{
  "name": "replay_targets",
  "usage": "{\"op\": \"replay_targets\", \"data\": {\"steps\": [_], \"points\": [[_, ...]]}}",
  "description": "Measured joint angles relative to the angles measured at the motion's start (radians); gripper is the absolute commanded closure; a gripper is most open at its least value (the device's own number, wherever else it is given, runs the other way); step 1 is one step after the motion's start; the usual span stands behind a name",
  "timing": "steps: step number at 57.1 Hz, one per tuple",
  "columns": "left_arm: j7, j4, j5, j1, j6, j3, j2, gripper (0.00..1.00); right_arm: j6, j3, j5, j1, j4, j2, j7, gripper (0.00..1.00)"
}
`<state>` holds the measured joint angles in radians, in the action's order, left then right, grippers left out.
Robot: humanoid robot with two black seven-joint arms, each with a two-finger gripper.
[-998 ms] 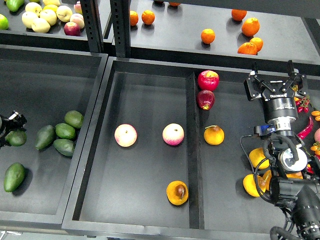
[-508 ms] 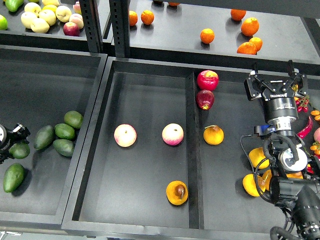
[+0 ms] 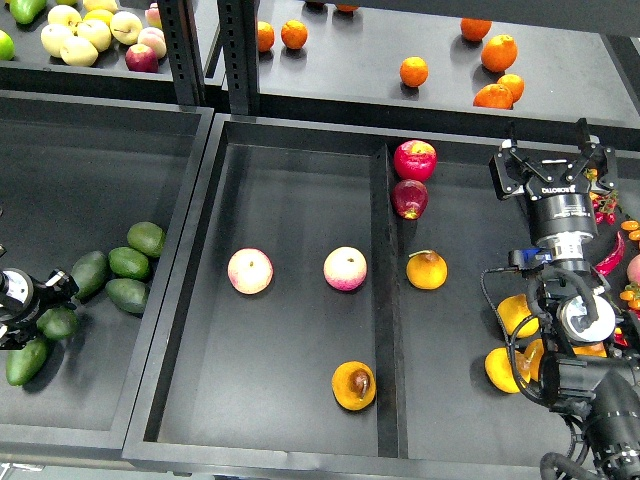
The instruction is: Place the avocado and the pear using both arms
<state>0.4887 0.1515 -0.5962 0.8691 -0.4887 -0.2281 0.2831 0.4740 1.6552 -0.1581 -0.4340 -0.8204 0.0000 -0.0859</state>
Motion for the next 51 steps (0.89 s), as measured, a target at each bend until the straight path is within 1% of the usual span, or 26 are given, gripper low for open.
{"op": "replay_targets", "data": {"steps": [51], "points": [[0.000,0.002,0.001,-0.015,0.000,-0.010,-0.004,0.40,0.000,0.000,0.000,0.012,-0.005,0.000,0.000,0.01]]}}
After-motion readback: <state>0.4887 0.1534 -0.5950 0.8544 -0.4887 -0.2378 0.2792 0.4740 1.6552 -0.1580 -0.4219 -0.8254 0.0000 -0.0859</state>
